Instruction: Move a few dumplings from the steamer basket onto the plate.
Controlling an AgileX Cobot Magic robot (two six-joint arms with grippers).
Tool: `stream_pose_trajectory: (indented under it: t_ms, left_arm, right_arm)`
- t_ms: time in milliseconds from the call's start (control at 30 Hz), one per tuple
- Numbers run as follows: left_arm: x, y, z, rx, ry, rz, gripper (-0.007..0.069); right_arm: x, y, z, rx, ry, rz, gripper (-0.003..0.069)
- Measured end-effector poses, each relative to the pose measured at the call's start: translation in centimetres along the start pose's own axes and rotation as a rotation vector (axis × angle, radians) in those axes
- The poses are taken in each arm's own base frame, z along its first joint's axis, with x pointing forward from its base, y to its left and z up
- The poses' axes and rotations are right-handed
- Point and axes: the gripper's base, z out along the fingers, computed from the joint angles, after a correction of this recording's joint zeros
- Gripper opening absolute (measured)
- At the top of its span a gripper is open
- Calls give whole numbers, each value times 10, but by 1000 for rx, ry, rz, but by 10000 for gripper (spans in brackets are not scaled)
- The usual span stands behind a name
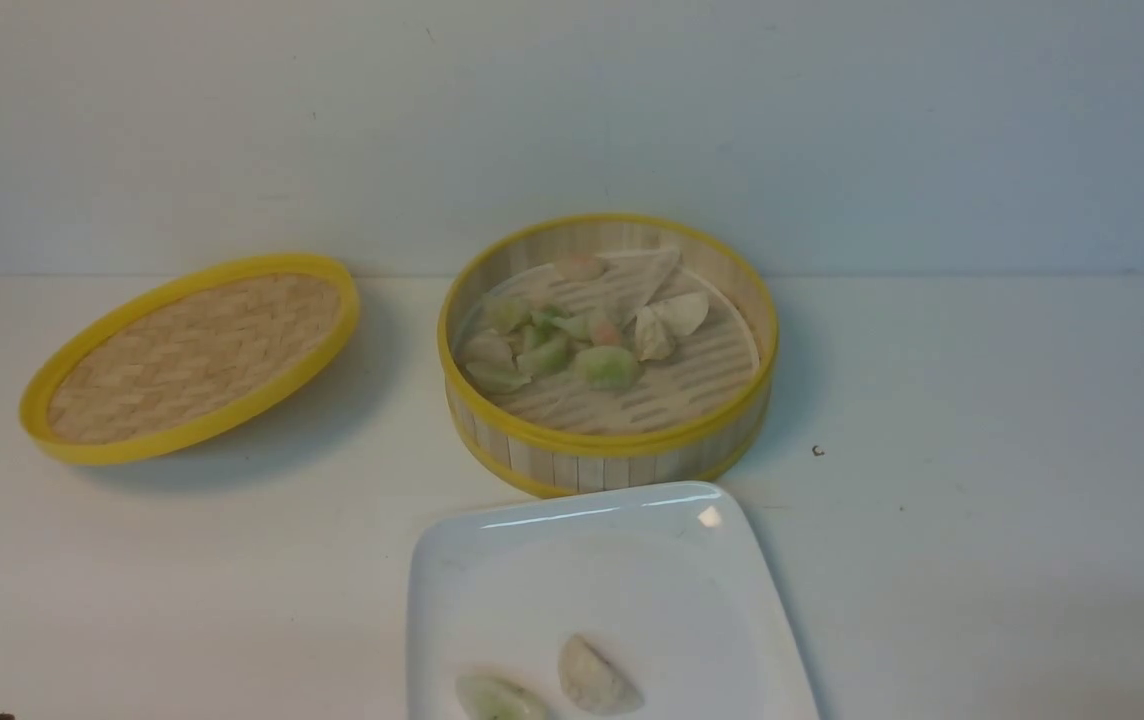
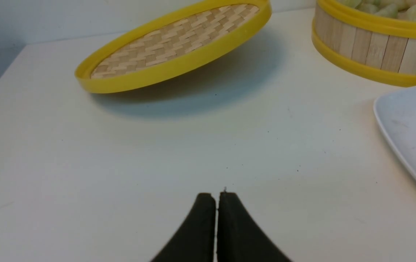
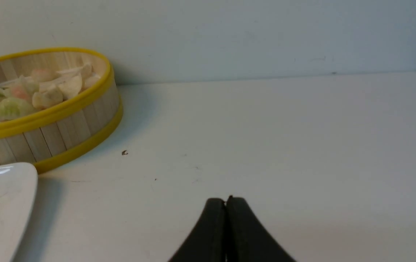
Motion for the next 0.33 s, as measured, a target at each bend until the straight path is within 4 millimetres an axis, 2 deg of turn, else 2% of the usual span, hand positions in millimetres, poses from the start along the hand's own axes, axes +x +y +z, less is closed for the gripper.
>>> stream_pose_trajectory:
  t_ms: [333]
  left_arm:
    - [0,0,0,0,0,0,-6]
  right_arm:
    - [0,0,0,2,0,-6,-15]
